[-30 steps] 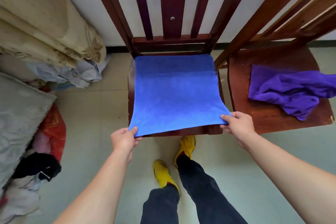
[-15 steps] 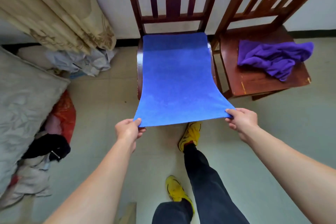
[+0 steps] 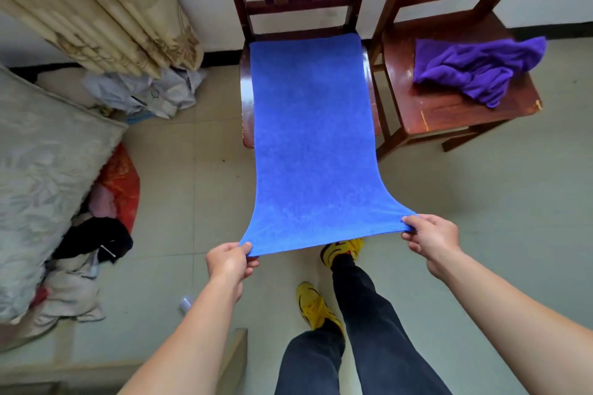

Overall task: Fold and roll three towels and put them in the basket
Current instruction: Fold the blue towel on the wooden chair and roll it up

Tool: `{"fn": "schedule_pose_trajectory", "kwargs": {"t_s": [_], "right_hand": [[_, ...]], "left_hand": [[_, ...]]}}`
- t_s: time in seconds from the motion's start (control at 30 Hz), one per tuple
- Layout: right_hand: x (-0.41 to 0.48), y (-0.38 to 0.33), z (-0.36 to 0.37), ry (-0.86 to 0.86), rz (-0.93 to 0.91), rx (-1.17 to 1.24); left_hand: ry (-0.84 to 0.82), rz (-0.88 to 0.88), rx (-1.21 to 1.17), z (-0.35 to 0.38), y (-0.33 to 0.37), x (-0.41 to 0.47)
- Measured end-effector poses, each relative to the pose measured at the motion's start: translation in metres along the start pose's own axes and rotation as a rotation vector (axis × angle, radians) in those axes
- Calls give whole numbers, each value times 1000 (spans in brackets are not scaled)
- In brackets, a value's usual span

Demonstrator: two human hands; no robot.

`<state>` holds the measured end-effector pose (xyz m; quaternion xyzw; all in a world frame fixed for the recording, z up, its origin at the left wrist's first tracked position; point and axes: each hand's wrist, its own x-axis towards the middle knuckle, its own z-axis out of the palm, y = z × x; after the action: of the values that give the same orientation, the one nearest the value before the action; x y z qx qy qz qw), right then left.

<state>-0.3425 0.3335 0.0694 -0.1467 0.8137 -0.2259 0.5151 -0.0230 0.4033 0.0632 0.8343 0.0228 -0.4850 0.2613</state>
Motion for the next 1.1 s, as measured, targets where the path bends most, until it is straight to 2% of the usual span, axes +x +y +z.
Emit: {"fn": "schedule_pose_trajectory", "kwargs": {"t_s": [0.27,0.5,0.6,0.73,0.93,1.1], "right_hand": [[14,-27,5,-21,-60,100],[57,-137,37,-123,-90,272],[77,-186,48,-208,-94,347],[104,-248,65,-280,-192,289],[149,-309,101,-242,-357,11],[195,-335,134,-145,-471,-142]], "left_hand": [[-11,63,-100,12,38,5],[-141,156,-309,42,158,20],[-171,234,-319,53,211,30],[-140,355,-194,76,278,47],[122,584,297,113,350,80],[146,632,356,134,388,116]]}}
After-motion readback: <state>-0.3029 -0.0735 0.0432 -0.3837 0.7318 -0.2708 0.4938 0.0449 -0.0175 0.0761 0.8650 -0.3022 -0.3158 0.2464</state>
